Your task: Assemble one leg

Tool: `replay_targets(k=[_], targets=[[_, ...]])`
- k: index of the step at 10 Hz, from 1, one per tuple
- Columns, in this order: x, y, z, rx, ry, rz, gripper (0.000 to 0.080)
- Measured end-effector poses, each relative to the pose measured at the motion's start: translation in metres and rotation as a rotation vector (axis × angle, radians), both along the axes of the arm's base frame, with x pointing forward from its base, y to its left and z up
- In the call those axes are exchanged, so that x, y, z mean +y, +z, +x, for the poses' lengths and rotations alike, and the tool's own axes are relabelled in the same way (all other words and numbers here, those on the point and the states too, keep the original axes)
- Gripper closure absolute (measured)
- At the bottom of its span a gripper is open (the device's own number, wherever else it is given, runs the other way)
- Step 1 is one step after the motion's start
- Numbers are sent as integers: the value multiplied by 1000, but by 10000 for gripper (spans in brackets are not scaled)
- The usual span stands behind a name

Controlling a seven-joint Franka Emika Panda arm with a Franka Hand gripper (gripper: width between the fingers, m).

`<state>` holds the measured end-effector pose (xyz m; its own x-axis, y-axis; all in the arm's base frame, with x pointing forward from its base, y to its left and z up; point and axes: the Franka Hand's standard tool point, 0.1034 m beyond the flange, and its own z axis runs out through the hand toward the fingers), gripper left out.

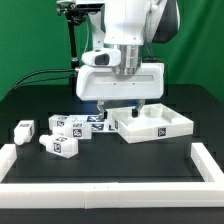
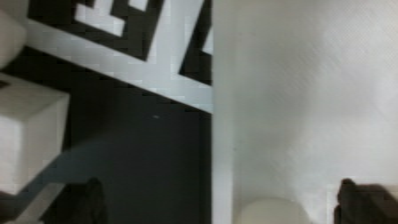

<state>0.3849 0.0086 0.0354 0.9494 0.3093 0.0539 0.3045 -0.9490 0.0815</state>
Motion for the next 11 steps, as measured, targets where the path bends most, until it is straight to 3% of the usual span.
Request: replay_targets(k=[3,5,7,9,10,11], targets=[[-14,-13,-3,91,9,6,151],[-11,-20,1,121,8,7,151],[3,-25,-4,131,-8,9,151],[-1,-24,-3,130,-14,8,151],[-1,-24,-3,130,-13,9,263],[-1,-24,-3,130,-13,9,263]])
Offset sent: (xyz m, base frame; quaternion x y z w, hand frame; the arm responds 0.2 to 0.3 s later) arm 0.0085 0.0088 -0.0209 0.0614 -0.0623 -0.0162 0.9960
